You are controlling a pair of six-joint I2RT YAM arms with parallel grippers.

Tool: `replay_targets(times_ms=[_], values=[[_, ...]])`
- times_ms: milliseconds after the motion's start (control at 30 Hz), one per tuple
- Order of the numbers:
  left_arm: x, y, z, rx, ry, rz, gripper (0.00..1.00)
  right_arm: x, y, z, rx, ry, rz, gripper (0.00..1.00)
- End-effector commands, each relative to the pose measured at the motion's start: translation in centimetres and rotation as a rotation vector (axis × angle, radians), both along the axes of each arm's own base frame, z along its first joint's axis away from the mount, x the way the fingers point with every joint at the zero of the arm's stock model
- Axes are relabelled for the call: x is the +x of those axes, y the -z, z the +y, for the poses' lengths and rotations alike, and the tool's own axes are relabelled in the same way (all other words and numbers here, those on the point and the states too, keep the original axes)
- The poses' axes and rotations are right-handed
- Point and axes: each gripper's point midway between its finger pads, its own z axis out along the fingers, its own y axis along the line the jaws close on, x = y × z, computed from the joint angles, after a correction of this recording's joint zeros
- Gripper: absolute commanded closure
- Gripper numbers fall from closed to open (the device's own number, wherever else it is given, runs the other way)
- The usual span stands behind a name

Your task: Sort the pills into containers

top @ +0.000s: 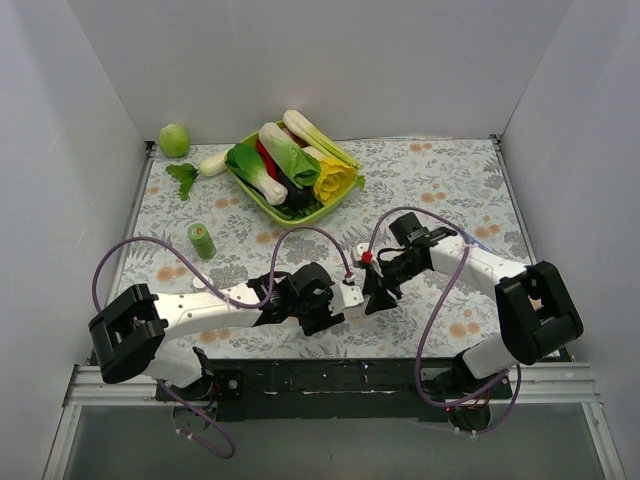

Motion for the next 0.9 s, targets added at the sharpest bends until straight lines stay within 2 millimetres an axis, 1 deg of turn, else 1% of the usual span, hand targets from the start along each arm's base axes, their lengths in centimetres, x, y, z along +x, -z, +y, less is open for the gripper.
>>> replay_targets(times_ms=[0,67,167,200,367,433,567,600,667,733,800,833,867], values=[[1.0,-1.3,-1.2,-0.013,0.04,-0.076,1.0,1.9,-1.4,1.0,0.014,0.095,0.078,0.59],[0.9,-1.0,-1.3,-0.006,0.051,-0.074,1.0,3.5,-1.4,0.7,0.01,0.165,0.09,0.55],[0.9,-0.6,-1.4,-0.003,0.061,-0.073,1.0,5.2,-1.7,0.3,0.017,0.237,0.096,0.51],[0.9,-0.6,-1.4,-0.004,0.061,-0.071,1.0,5.3,-1.7,0.3,0.018,0.246,0.098,0.49],[0.9,-0.3,-1.8,-0.012,0.067,-0.068,1.0,5.6,-1.7,0.4,0.017,0.273,0.126,0.47],[1.0,-0.4,-2.0,-0.019,0.062,-0.069,1.0,6.4,-1.1,0.3,-0.005,0.306,0.112,0.47],[1.2,-0.7,-2.3,-0.045,0.058,-0.077,1.0,8.1,0.3,-0.2,-0.065,0.408,0.095,0.53],[1.2,-0.7,-2.4,-0.047,0.058,-0.079,1.0,8.5,0.6,-0.3,-0.092,0.453,0.107,0.58],[1.3,-0.6,-2.6,-0.047,0.056,-0.079,1.0,9.3,1.0,-0.4,-0.11,0.49,0.107,0.64],[1.5,-0.5,-2.8,-0.047,0.056,-0.083,1.0,9.9,1.4,-0.6,-0.134,0.525,0.11,0.65],[1.6,0.1,-3.0,-0.036,0.057,-0.081,1.0,9.9,1.3,-0.5,-0.138,0.522,0.114,0.61],[2.0,0.1,-3.1,-0.034,0.051,-0.092,1.0,10.0,0.8,-0.7,-0.142,0.517,0.112,0.59],[2.2,0.3,-3.1,-0.027,0.046,-0.095,1.0,10.0,0.2,-0.6,-0.128,0.502,0.11,0.52]])
